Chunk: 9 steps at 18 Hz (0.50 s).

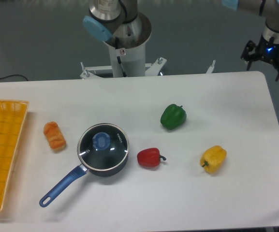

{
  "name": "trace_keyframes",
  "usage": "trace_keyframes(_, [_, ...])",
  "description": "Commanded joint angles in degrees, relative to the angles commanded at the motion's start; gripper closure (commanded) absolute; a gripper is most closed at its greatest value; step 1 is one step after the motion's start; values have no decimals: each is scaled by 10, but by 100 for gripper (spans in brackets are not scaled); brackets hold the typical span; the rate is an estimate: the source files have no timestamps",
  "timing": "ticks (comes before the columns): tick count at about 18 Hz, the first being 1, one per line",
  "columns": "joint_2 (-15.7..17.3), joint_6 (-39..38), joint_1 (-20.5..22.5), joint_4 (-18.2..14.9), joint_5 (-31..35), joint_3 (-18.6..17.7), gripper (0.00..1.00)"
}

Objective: Open the lid
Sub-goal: 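Move the gripper in from its raised position toward the table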

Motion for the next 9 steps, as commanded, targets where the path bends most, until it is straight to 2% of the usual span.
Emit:
trace_keyframes(4, [0,-80,-26,-4,-6,1,0])
trace_keyframes(6, [-5,-169,-52,1,-11,4,0])
trace_keyframes(9, [-11,-231,-81,-2,-14,25,0])
